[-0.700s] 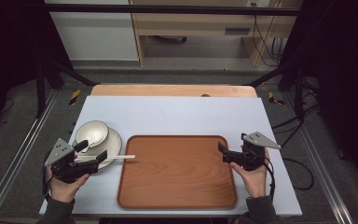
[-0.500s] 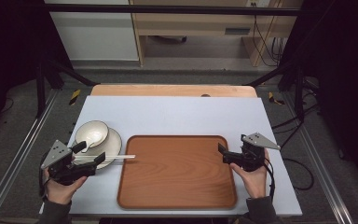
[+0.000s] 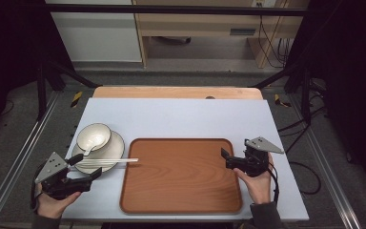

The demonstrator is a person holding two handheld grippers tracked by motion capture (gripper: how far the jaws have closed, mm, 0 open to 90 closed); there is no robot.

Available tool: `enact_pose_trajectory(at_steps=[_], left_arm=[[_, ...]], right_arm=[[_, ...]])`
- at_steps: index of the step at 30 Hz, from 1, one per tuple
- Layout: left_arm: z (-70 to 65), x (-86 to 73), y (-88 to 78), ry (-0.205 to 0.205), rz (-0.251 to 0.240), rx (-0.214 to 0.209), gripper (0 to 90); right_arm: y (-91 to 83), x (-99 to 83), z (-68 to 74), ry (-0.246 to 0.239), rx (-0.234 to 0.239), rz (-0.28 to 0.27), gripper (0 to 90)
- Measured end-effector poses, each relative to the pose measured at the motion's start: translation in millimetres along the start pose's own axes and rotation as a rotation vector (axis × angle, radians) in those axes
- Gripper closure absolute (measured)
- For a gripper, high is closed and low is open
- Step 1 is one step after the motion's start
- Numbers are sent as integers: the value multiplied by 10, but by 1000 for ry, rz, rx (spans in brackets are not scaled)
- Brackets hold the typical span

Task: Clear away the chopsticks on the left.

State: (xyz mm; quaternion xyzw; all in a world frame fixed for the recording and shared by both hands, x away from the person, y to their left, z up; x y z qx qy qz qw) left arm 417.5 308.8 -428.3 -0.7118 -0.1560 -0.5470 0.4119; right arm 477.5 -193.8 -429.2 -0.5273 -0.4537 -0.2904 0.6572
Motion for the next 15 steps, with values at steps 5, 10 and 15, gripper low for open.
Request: enact_pose_trajectory(at_steps=[5,10,15], left_arm=[[27,-108,-14,13,41,8,146],[87,-209,71,16,102,23,156],[197,-305,173,20,141,27,192]], right_arm=[[-4,-6,8,0,1,9,61],[-5,-2,15,-5,3,7,63],[22,-22,20,-4,5,21,65]])
Point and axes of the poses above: each handheld gripper's, and its own axes: y roughly forward along the jaws, x roughly out of its top, z roughly to its left, the point moved 4 cm from there along y, roughly forward along the jaws, and after that the axes turned 7 degrees about -x, right-handed, at the moved point
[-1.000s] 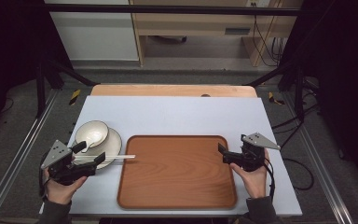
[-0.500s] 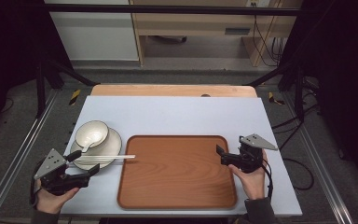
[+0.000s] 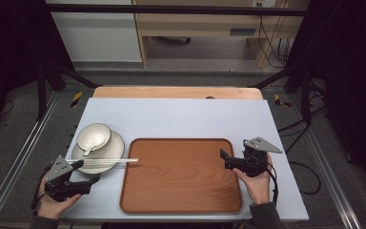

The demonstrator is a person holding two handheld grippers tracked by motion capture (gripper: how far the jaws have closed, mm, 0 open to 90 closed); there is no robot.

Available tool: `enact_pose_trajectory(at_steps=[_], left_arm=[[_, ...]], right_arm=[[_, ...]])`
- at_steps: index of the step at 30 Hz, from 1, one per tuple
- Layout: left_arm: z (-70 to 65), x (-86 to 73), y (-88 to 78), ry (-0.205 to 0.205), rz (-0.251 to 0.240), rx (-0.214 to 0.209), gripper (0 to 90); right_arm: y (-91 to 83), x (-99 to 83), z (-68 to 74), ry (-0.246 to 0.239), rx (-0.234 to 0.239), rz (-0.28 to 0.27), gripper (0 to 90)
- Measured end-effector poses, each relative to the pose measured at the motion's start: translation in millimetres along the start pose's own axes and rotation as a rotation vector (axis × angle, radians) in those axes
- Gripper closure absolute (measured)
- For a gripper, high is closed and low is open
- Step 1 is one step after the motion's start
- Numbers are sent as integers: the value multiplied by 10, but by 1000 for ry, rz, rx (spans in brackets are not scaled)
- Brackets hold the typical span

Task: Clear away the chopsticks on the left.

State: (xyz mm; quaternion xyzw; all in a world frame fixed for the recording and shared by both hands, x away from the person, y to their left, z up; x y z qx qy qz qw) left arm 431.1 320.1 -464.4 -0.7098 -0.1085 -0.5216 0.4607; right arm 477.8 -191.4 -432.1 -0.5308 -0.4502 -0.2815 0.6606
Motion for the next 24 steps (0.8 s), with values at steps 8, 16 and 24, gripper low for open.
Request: enact_pose_trajectory(at_steps=[8,16,24], left_arm=[[119,-46,118,20,26,13,290],[227,-53,191,27,25,27,347],[254,-75,225,38,45,32,392]], right_arm=[[44,-24,24,-8,4,20,66],[58,-30,29,-10,7,24,66],[62,-34,27,-15,8,27,67]])
Point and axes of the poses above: each handheld gripper's, and its own axes: y roughly forward along the jaws, x roughly out of its top, z roughly to its left, the point moved 4 cm from there along y, roughly forward along the jaws, and after that the axes turned 7 degrees about -x, right-handed, at the moved point
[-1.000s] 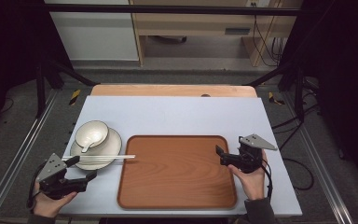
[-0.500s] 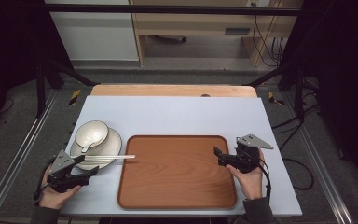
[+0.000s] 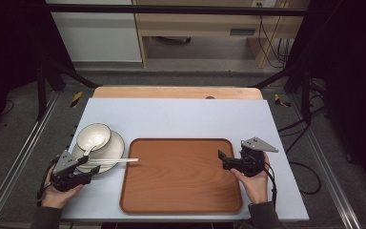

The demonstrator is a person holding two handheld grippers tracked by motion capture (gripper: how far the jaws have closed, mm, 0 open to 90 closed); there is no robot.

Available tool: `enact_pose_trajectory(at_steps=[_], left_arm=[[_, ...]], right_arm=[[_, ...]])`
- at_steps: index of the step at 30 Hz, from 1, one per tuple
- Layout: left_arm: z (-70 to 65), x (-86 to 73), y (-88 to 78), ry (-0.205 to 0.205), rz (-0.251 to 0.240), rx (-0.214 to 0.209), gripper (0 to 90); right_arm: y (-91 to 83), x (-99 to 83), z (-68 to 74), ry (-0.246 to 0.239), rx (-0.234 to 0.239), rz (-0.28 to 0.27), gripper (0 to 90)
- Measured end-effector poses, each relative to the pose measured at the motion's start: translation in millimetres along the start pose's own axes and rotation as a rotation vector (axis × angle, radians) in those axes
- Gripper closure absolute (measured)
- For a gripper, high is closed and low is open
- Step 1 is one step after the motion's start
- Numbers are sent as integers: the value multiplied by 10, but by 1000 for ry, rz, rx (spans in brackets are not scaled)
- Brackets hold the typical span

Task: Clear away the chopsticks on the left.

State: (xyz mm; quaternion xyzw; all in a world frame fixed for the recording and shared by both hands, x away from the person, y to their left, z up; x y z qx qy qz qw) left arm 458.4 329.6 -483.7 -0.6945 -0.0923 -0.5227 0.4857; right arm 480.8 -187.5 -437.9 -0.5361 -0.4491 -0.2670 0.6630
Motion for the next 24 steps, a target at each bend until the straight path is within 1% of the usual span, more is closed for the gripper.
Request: enact_pose_trajectory(at_steps=[1,3,4,5,7,9,10,11,13,15,16,18,19,21,23,24], left_arm=[[0,0,-2,-1,2,1,417],[2,-3,0,0,14,-1,429],[2,-5,6,-3,16,1,449],[-3,-5,15,-9,16,-1,449],[-11,-11,35,-14,32,-13,475],[-11,-9,45,-12,40,-8,485],[-9,-7,43,-15,41,-9,493],[-7,-8,42,-20,41,-13,521],[-6,-11,39,-25,40,-19,525],[-2,-8,34,-32,41,-19,575],[-1,-7,31,-35,42,-21,575],[0,-8,29,-36,46,-23,608],[-2,-6,31,-43,43,-25,627],[-4,-1,30,-41,45,-27,637],[-13,6,32,-44,47,-32,676],[-18,10,35,-43,50,-35,676]], right_arm=[[0,1,0,2,0,-1,68],[1,-1,-1,-3,-1,0,68],[3,-2,3,-3,-1,1,69],[3,-2,3,-3,-1,1,69],[5,-3,10,0,2,3,69],[7,-3,11,-1,4,3,70],[9,-4,7,-5,2,5,70],[13,-6,8,-5,2,5,71],[16,-7,8,-7,2,6,71],[22,-9,14,-5,4,8,71],[22,-9,14,-5,4,8,71],[23,-10,12,-5,4,9,71],[20,-10,9,-5,2,9,72],[19,-10,8,-7,0,9,72],[17,-13,6,-2,3,6,74],[17,-13,6,-2,3,6,74]])
Point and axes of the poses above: each handheld gripper's, and its own axes: y roughly forward along the jaws, x roughly out of its top, z roughly to its left, the point moved 4 cm from there along y, roughly forward along the jaws, and after that the axes turned 7 degrees about -x, right-handed, at the moved point
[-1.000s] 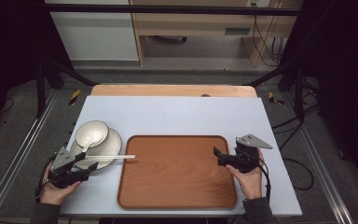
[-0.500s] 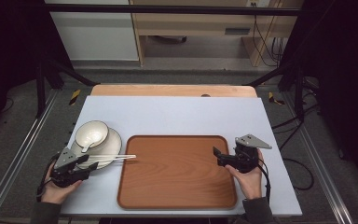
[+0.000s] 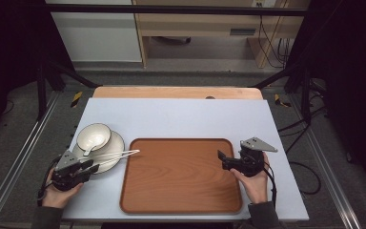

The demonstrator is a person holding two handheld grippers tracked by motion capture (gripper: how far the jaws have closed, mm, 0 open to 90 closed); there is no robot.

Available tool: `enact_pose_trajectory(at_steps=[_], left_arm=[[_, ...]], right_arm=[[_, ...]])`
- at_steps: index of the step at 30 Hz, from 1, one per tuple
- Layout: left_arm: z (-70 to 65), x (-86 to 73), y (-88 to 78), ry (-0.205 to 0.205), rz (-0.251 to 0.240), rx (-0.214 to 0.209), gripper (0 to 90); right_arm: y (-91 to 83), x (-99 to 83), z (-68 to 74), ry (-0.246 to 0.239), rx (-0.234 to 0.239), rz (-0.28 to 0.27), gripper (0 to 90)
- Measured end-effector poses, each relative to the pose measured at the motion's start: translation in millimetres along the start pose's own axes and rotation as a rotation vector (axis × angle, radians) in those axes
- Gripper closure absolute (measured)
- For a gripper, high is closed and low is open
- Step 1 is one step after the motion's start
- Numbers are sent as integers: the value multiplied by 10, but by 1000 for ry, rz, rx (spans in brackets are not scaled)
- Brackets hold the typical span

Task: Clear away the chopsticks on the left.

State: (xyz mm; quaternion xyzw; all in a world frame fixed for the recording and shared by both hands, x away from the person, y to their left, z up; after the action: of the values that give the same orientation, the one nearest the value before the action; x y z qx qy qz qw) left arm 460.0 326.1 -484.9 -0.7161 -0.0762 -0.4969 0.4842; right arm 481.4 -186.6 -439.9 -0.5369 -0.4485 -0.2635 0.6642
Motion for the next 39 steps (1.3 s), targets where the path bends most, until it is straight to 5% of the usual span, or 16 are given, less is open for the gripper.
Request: enact_pose_trajectory(at_steps=[16,28,39], left_arm=[[-134,50,47,-29,23,-13,831],[-152,166,96,-91,24,-9,746],[-113,213,245,-135,65,-14,825]], right_arm=[[4,-6,-12,3,2,3,76],[-4,-1,-19,8,2,0,76],[-9,3,-19,10,6,-1,76]])
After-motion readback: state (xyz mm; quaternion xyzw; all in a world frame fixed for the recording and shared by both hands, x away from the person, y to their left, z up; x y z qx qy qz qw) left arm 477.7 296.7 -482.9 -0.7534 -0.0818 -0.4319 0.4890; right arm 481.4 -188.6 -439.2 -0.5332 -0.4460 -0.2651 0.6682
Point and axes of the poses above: each handheld gripper's, and its own axes: y roughly forward along the jaws, x roughly out of its top, z roughly to its left, the point moved 4 cm from there along y, roughly forward along the jaws, and after that the axes turned 7 degrees about -x, right-handed, at the moved point
